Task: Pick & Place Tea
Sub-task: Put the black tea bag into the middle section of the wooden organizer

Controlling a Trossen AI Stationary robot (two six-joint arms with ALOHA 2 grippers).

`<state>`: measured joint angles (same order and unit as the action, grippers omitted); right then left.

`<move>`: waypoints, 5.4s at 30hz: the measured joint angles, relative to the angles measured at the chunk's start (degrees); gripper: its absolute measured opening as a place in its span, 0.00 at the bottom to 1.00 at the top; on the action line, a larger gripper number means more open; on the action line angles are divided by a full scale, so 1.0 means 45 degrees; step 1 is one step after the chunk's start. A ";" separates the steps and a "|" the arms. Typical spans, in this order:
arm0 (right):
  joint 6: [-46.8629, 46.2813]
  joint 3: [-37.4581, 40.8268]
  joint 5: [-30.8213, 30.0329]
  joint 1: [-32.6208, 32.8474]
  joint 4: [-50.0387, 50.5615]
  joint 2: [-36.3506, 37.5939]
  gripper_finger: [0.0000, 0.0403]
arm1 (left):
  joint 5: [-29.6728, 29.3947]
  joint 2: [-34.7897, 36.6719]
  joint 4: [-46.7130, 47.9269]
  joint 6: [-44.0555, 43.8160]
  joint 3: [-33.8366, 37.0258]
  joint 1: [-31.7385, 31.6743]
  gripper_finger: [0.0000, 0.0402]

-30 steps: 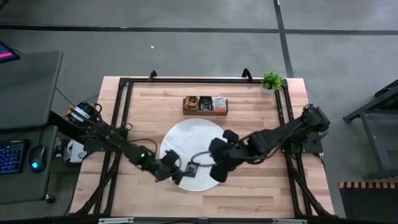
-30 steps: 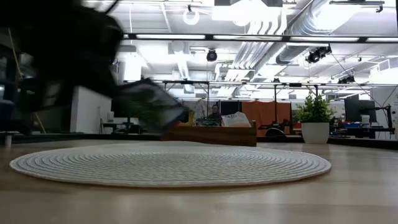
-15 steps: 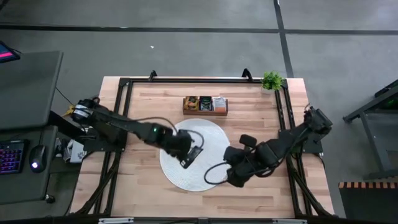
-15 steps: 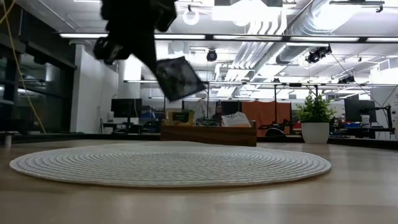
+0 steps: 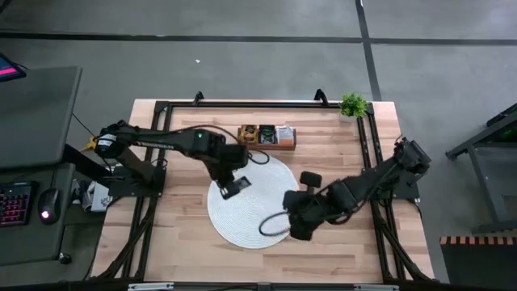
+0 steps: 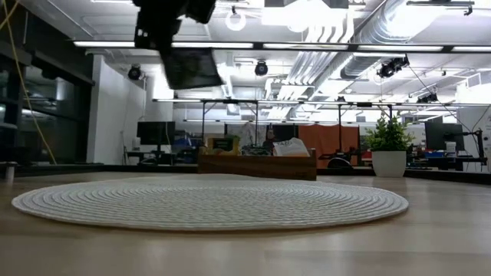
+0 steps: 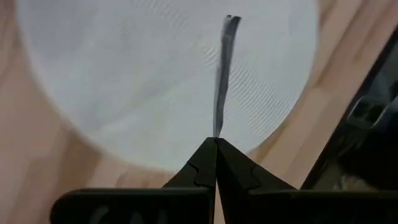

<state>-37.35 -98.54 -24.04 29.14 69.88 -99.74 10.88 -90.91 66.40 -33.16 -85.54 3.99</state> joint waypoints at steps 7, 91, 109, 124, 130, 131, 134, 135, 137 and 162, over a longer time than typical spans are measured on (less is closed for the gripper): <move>0.1978 0.0005 0.1094 -0.1663 -0.2770 0.0000 0.03 | 0.0205 0.0000 0.2656 0.1982 -0.0415 -0.0637 0.00; 0.4791 0.6120 0.6461 -0.4894 -1.7606 -0.0438 0.38 | -0.0891 -0.1812 0.4513 0.3260 -0.3502 0.1356 0.00; 0.4708 0.6120 0.6238 -0.4976 -1.8377 -0.0598 0.38 | -0.0984 -0.1807 0.4442 0.3296 -0.3502 0.1356 0.00; 0.4650 0.6110 0.6306 -0.4986 -1.8289 -0.0602 0.38 | -0.1610 -0.1836 0.4334 0.3307 -0.4443 0.1237 0.00; 0.4611 0.6115 0.6097 -0.4986 -1.8235 -0.0607 0.36 | -0.1828 -0.1831 0.5156 0.3311 -0.4634 0.1240 0.00; 0.4613 0.6115 0.6093 -0.4986 -1.8256 -0.0607 0.35 | -0.1828 -0.1845 0.5223 0.3311 -0.4634 0.1272 0.00; 0.4624 0.6118 0.6097 -0.4986 -1.8257 -0.0607 0.30 | -0.1822 -0.1927 0.5229 0.3311 -0.4634 0.1283 0.00; 0.4631 0.6120 0.6097 -0.4986 -1.8259 -0.0607 0.28 | -0.1793 -0.1928 0.5228 0.3311 -0.4634 0.1283 0.00; 0.4640 0.6120 0.6097 -0.4986 -1.8334 -0.0607 0.23 | -0.1783 -0.1928 0.5237 0.3311 -0.4634 0.1283 0.00; 0.5118 0.6130 0.5020 -0.5020 -1.7962 -0.0180 0.01 | -0.2222 -0.1923 0.5200 0.3301 -0.4676 0.1283 0.09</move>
<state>-14.32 -70.96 -1.45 6.55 -10.95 -100.55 0.89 -99.57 89.80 -18.31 -106.58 9.76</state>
